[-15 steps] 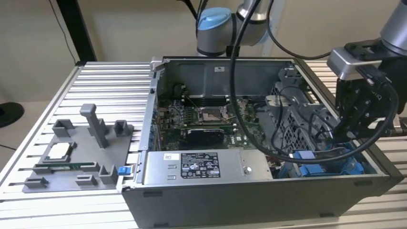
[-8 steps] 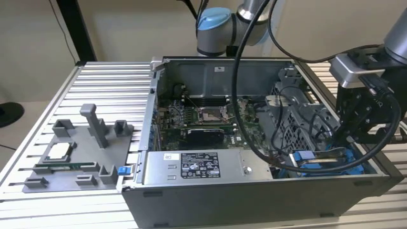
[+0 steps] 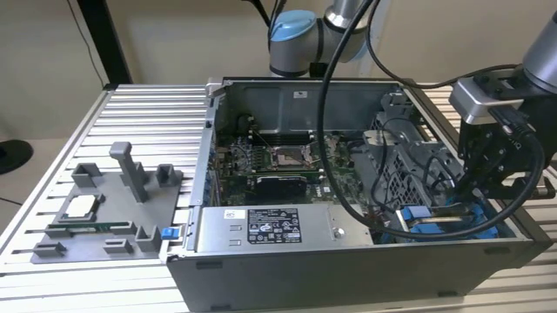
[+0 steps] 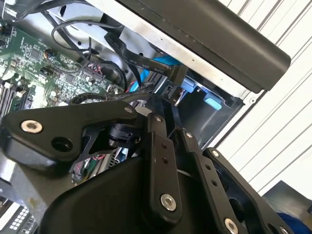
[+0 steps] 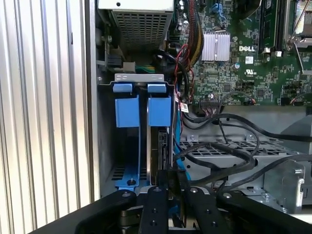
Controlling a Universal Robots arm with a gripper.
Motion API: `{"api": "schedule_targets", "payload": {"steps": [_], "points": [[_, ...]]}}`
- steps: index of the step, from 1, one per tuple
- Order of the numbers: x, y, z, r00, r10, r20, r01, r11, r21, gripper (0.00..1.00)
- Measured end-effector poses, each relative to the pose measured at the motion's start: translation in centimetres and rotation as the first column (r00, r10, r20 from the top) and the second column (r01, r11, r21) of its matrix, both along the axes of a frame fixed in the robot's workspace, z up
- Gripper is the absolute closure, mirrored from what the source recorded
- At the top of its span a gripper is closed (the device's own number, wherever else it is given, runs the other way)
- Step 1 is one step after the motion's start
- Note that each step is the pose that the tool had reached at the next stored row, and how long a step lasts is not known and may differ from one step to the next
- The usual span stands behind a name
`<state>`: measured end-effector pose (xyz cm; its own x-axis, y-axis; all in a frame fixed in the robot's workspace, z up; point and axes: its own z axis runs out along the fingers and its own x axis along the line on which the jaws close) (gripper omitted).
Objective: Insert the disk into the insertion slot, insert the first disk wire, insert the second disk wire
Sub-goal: 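Insert the first disk wire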
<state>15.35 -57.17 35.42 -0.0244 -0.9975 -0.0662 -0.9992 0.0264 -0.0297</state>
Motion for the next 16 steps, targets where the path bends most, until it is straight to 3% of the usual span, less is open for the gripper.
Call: {"api": "schedule_targets", "payload": {"steps": [16], "points": [[0.17,-0.34,-0.86,1.0000,0.000,-0.0022,0.000,1.0000,0.0010,1.00]]}}
